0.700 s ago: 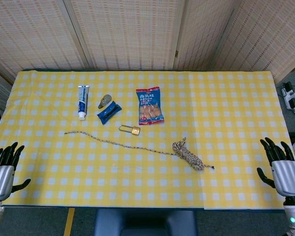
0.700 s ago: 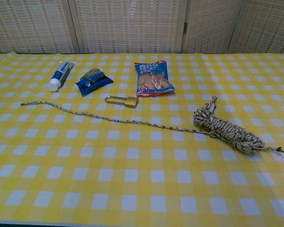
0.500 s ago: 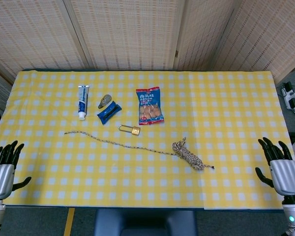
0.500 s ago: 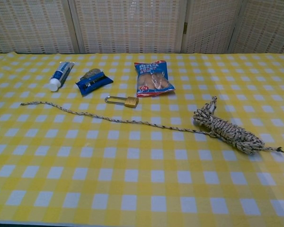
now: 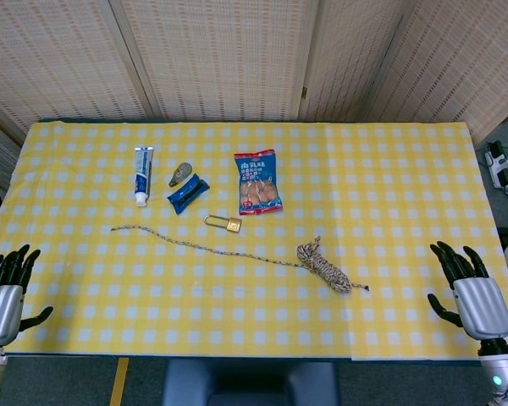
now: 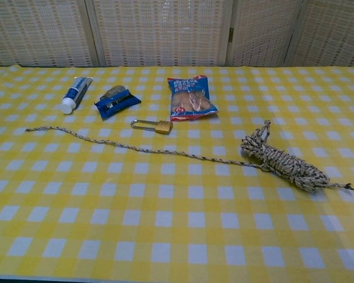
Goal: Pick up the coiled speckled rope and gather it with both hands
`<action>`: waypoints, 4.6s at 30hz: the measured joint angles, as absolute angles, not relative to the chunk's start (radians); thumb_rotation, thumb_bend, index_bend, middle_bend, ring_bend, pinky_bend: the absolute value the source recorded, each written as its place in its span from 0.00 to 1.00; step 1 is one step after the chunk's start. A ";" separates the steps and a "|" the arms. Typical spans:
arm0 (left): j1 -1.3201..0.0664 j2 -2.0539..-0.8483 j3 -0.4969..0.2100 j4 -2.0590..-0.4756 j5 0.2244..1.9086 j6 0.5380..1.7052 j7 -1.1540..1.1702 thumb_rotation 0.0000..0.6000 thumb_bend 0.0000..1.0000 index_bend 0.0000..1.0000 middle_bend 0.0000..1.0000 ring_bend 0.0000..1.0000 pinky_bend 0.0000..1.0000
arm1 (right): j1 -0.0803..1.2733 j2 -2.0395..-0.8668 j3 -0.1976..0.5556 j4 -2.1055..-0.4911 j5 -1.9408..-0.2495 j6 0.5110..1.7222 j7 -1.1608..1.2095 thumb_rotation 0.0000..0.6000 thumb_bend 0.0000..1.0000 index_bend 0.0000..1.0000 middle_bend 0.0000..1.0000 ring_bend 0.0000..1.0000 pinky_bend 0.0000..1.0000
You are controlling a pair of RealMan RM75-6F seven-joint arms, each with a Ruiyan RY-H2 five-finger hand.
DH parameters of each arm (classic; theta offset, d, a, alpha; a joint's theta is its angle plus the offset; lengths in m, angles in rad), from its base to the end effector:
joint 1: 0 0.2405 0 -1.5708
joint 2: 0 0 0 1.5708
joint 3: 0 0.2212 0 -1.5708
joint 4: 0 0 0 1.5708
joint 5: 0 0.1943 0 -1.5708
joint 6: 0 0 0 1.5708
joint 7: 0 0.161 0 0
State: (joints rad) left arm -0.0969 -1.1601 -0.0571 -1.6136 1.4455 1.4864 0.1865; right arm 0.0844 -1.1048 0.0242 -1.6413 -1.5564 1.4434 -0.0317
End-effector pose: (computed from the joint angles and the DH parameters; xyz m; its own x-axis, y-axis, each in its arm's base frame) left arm -0.2746 0.1983 0.1507 0.5182 -0.0012 0.8552 0.8548 0.0327 -0.5179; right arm -0.2658 -0.1879 0.1461 0.4180 -0.0684 0.9059 -0.9078 -0.0674 0.4139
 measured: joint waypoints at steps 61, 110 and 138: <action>-0.096 -1.153 -0.041 -1.607 1.456 1.462 0.159 1.00 0.17 0.10 0.07 0.10 0.00 | 0.487 -1.483 0.193 -1.437 -1.114 0.944 -0.296 1.00 0.27 0.00 0.06 0.10 0.00; -0.149 -1.156 -0.063 -1.594 1.492 1.436 0.150 1.00 0.17 0.15 0.12 0.15 0.00 | 0.553 -1.555 0.129 -1.324 -1.211 0.954 -0.226 1.00 0.54 0.58 0.54 0.54 0.45; -0.628 -1.419 -0.232 -1.394 1.284 0.918 0.227 1.00 0.26 0.38 0.66 0.63 0.66 | 0.655 -1.461 0.181 -1.399 -1.329 0.959 -0.142 1.00 0.56 0.59 0.54 0.56 0.46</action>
State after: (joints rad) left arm -0.6279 -1.4189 -0.2318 -1.3938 1.2836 0.9179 0.2271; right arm 0.6549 -1.4611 0.1807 -1.3987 -1.3290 0.9590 -0.1416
